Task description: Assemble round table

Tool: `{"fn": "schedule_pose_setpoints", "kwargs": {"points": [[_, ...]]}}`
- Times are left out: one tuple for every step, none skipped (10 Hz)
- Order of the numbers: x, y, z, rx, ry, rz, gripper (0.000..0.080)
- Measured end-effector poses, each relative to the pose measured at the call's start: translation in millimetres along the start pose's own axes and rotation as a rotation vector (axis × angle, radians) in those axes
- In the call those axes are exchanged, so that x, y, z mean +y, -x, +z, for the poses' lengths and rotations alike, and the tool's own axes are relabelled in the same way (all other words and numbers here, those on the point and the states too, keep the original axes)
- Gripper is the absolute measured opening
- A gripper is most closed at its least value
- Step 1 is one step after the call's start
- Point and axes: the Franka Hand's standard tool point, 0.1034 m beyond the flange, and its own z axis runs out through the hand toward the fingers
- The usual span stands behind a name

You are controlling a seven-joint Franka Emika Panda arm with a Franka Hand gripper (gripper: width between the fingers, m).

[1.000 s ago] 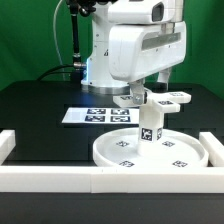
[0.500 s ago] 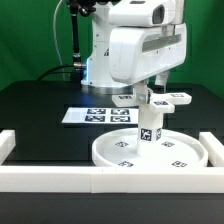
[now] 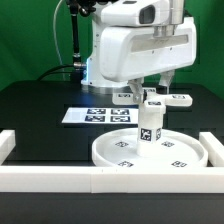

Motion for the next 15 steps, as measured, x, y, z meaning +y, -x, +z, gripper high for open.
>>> {"fn": "schedule_pose_setpoints", "kwargs": {"points": [[-0.1,-0.1,0.0,0.004,-0.006,0.101,0.0436],[0.0,-0.1,0.0,0.005,-0.007,0.190,0.0436],[-0.1,-0.3,0.0,0.009,-0.010,0.282,0.0436],[0.0,-0.4,0.1,0.019,-0.016,0.392,0.0436],[-0.1,-0.7,0.1,0.021,-0.021,0.457,0.0436],[-0.9,-3.1,0.2,0.036,-0.015,0.573,0.0436],[-1.6,-3.6,0.2,0.040,-0.014,0.672,0.0436],[-1.5,-3.9,0.2,0.046,-0.016,0.759,0.0436],[-1.0,-3.7,0.1,0.050,-0.023,0.882,0.0436],[-1.0,-3.8,0.1,0.050,-0.025,0.918,0.0436],[-0.8,-3.7,0.0,0.050,-0.027,0.980,0.0436],[-0.9,-3.8,0.0,0.049,-0.030,1.036,0.0436],[-0.8,-3.8,0.0,0.049,-0.031,1.096,0.0436],[-0.7,-3.8,0.0,0.049,-0.032,1.121,0.0436],[0.0,-3.4,0.1,0.059,-0.055,1.254,0.0436]]}}
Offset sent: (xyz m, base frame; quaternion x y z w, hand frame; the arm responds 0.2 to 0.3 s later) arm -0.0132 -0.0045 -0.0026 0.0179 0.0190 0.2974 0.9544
